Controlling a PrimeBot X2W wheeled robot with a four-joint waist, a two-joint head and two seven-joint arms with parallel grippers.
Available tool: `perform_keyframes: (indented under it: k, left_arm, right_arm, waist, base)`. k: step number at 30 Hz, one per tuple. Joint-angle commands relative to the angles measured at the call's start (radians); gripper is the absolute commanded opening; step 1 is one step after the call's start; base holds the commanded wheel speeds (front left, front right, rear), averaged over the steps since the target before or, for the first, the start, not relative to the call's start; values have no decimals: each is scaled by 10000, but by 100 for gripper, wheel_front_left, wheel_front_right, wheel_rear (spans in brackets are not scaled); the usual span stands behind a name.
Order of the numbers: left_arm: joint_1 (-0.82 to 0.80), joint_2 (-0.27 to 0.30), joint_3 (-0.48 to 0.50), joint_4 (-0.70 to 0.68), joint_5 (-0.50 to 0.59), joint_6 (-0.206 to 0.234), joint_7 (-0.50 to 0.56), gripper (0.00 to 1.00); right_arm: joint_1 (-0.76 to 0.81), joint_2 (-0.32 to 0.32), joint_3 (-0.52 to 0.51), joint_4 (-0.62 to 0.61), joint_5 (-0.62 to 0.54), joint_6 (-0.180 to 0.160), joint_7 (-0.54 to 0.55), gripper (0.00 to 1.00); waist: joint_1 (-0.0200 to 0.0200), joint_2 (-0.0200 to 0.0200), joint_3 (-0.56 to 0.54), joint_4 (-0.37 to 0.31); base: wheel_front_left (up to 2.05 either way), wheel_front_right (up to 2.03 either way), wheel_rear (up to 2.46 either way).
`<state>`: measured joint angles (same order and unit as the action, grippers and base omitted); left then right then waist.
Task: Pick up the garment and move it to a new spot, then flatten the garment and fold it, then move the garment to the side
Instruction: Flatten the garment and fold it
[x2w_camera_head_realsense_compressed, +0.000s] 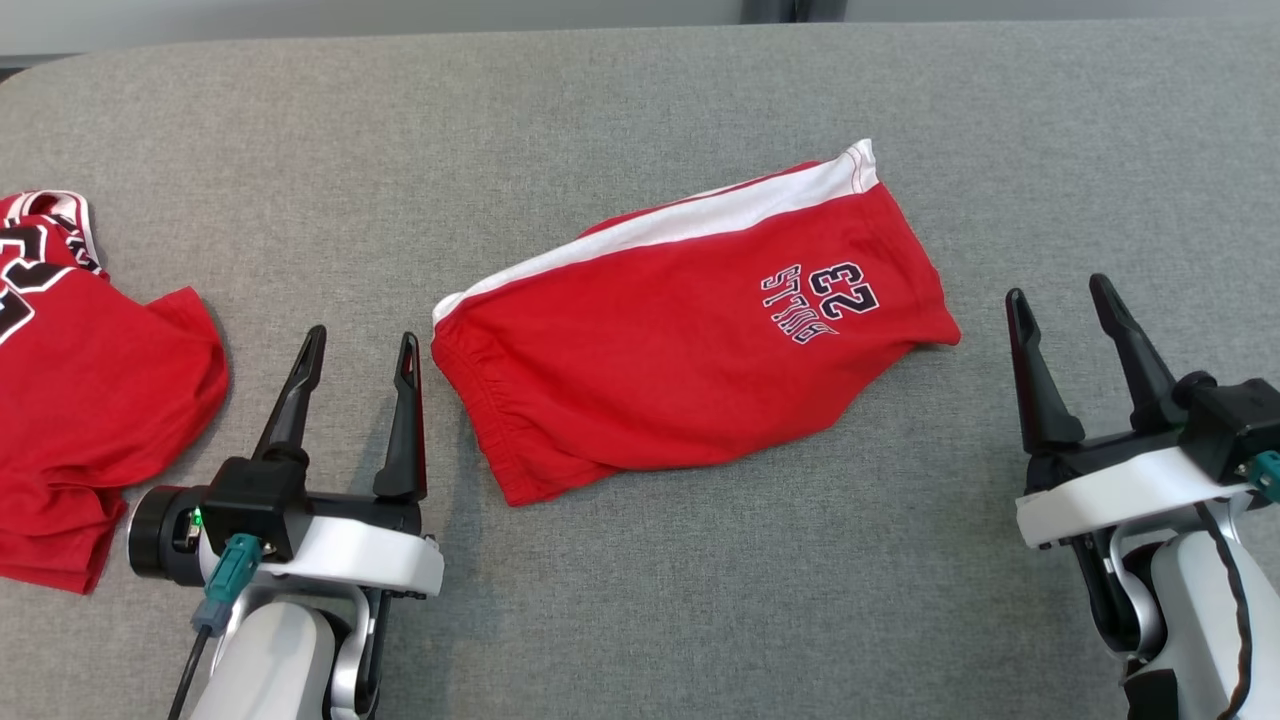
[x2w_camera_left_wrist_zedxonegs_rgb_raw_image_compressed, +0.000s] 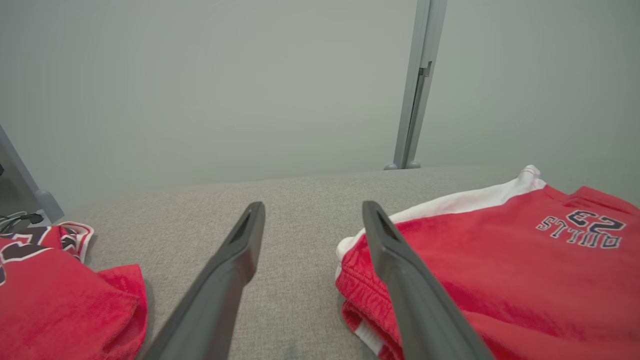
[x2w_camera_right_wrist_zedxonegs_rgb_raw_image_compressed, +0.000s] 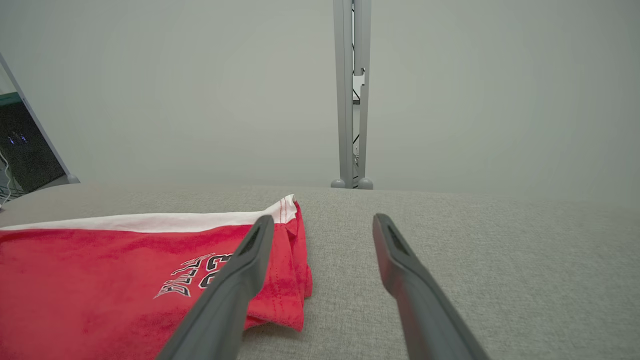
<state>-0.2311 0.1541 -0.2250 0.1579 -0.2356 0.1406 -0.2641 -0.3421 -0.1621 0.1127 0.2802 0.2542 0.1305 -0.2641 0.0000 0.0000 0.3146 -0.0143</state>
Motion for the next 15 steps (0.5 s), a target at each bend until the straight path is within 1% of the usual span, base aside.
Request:
perform_keyframes:
  k: [1,15]
  left_arm:
    - [129,62,45,10,78,-37,1,100]
    - [58,-10,48,137,239,-188,2,100]
  right_arm:
    - [140,-4,-28,21,-47,4,-2,100]
    - [178,-13,-9,118,-144,4,-2,100]
  waist:
    - [0,0,-54,-7]
    - [0,0,-94,42]
  base:
    - [0,0,0]
    - [0,0,0]
